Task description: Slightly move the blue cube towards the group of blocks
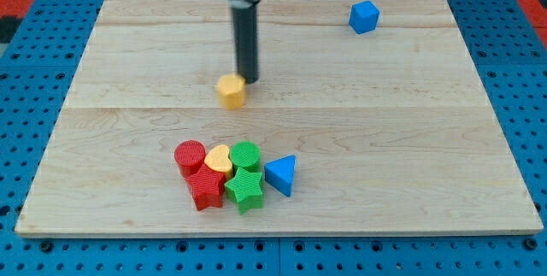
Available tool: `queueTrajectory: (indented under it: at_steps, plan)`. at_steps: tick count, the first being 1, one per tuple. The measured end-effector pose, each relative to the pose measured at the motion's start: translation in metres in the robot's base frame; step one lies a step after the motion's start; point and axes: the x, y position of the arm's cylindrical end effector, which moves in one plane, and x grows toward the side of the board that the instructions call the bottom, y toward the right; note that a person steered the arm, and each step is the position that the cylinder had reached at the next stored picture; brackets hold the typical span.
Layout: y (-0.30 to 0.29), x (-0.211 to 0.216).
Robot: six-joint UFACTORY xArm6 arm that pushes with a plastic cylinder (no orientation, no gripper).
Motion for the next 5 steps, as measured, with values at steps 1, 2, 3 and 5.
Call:
queueTrajectory:
  at_steps: [1, 2, 3, 5]
  plan:
    - [-0.021, 0.024]
    - [-0.023, 0.026]
    - [-0.003, 0.095]
    - [0.19, 0.022]
